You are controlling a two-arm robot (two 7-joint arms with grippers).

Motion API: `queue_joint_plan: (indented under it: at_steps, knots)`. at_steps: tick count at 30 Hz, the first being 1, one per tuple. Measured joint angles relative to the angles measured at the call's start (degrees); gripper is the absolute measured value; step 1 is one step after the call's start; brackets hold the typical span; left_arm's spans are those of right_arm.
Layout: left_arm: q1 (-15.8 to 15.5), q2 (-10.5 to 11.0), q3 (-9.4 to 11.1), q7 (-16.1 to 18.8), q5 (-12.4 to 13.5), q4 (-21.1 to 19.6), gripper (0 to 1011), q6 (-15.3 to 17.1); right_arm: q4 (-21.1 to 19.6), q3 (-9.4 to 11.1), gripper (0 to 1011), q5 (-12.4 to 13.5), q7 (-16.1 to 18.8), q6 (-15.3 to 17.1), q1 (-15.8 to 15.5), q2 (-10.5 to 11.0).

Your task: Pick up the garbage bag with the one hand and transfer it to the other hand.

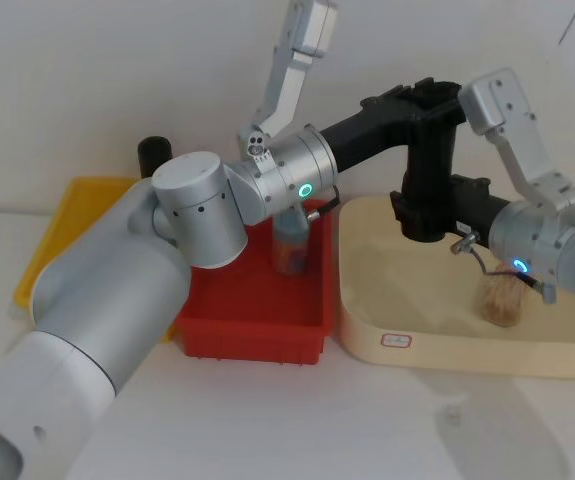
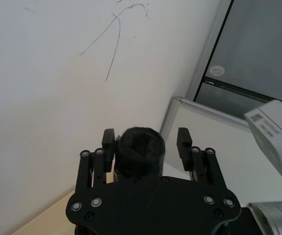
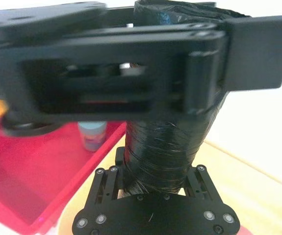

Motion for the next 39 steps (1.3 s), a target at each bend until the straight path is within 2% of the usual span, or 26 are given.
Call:
queue_joint_plan:
  at_steps: [4, 5, 6, 10, 17, 20, 21, 24, 26, 28, 32, 34, 39]
  knots:
    - [-0.01, 0.00, 0.00, 0.00, 0.00, 0.00, 872, 0.00, 1.67, 0.25, 537, -0.49, -0.19, -0.30, 1.17, -0.19]
    - [0.00, 0.00, 0.00, 0.00, 0.00, 0.00, 872, 0.00, 2.01, 0.31, 538, -0.62, -0.34, -0.39, 1.38, -0.22]
    - [0.00, 0.00, 0.00, 0.00, 0.00, 0.00, 922, 0.00, 2.51, 0.41, 538, -0.71, -0.42, -0.46, 1.67, -0.26]
    - [0.00, 0.00, 0.00, 0.02, 0.01, 0.00, 1001, 0.00, 4.63, 0.95, 538, -1.10, -0.85, -1.04, 2.91, -0.50]
    - [0.00, 0.00, 0.00, 0.02, 0.03, 0.00, 1001, 0.00, 7.61, 1.66, 539, -1.42, -0.94, -2.37, 4.31, -0.79]
    - [0.00, 0.00, 0.00, 0.02, 0.03, 0.00, 1001, 0.00, 8.70, 1.93, 589, -1.54, -0.92, -2.96, 4.82, -0.90]
    - [0.00, 0.00, 0.00, 0.03, 0.03, 0.00, 1001, 0.00, 8.92, 1.97, 658, -1.56, -0.91, -3.05, 4.91, -0.93]
    - [0.00, 0.00, 0.00, 0.02, 0.03, 0.00, 1001, 0.00, 9.56, 2.12, 725, -1.64, -0.90, -3.36, 5.19, -0.97]
    - [0.00, 0.00, 0.00, 0.02, 0.03, 0.00, 1001, 0.00, 9.93, 2.20, 823, -1.68, -0.89, -3.52, 5.36, -1.00]
    - [0.00, 0.00, 0.00, 0.03, 0.03, 0.00, 1001, 0.00, 10.22, 2.27, 841, -1.71, -0.88, -3.67, 5.52, -1.03]
    - [0.00, 0.00, 0.00, 0.02, 0.03, 0.00, 1001, 0.00, 10.63, 2.35, 965, -1.75, -0.86, -3.88, 5.70, -1.07]
    - [0.00, 0.00, 0.00, 0.03, 0.03, 0.00, 1001, 0.00, 10.77, 2.38, 1001, -1.76, -0.85, -3.94, 5.75, -1.07]
    - [0.00, 0.00, 0.00, 0.02, 0.03, 0.00, 1001, 0.00, 11.10, 2.46, 1002, -1.78, -0.83, -4.10, 5.90, -1.10]
